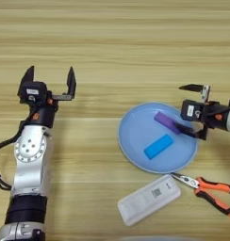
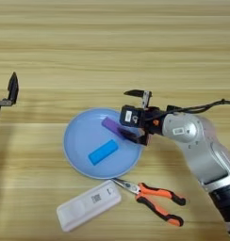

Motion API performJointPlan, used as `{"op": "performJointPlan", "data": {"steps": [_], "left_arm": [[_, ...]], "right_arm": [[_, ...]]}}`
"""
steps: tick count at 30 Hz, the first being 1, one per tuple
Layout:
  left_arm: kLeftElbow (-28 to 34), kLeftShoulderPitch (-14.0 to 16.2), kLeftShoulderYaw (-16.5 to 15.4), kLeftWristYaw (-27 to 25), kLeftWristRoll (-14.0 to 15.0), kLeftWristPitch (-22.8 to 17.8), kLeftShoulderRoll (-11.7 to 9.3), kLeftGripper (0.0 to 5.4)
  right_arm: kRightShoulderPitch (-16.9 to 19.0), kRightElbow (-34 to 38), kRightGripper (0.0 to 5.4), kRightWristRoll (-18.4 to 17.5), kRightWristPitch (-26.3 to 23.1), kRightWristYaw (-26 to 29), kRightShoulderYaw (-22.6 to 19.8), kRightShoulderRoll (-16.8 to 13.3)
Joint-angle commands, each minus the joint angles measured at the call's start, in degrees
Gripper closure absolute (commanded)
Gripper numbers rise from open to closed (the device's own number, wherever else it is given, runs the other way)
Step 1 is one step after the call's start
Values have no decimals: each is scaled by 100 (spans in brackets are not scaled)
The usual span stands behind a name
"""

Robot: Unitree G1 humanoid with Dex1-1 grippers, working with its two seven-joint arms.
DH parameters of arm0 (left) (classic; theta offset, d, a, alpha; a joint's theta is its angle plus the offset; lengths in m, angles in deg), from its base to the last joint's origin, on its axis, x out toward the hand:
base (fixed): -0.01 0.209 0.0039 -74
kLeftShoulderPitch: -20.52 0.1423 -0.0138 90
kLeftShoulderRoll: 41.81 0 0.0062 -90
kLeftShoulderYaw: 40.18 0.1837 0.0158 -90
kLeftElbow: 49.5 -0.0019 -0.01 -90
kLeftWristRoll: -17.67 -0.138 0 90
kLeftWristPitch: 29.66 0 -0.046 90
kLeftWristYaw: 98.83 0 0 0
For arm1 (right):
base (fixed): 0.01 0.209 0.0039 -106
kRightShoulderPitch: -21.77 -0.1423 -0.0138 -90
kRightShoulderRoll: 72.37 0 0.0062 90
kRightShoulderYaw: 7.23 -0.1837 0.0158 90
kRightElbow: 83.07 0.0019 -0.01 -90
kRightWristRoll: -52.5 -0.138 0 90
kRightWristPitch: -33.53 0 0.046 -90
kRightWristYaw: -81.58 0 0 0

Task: Move the objects on the table

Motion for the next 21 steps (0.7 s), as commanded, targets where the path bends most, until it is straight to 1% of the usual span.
{"op": "performJointPlan", "data": {"steps": [1,4,8,10,12,14,16,18,21], "left_arm": [[15,-43,19,13,-5,-51,21,0],[33,-31,25,18,-6,-56,28,0],[44,-21,38,22,-9,-60,38,0],[52,-15,45,22,-8,-63,40,0],[49,-17,43,18,-3,-64,35,0],[34,-27,41,13,-1,-62,29,0],[16,-46,38,10,-2,-61,21,0],[10,-59,30,11,0,-61,14,0],[42,-57,28,16,0,-81,10,0]], "right_arm": [[1,467,2,-825,-381,313,-411,76],[240,817,2,-1714,-528,651,-817,14],[733,1116,2,-2774,-561,1086,-1395,-151],[1011,1226,2,-3238,-649,1217,-1703,-228],[1239,1262,2,-3576,-676,1332,-1945,-296],[1469,1147,2,-3884,-693,1497,-2214,-380],[1837,985,2,-4086,-661,1798,-2422,-580],[2255,888,2,-4093,-532,2070,-2527,-775],[2840,829,2,-4059,-343,2323,-2707,-926]]}}
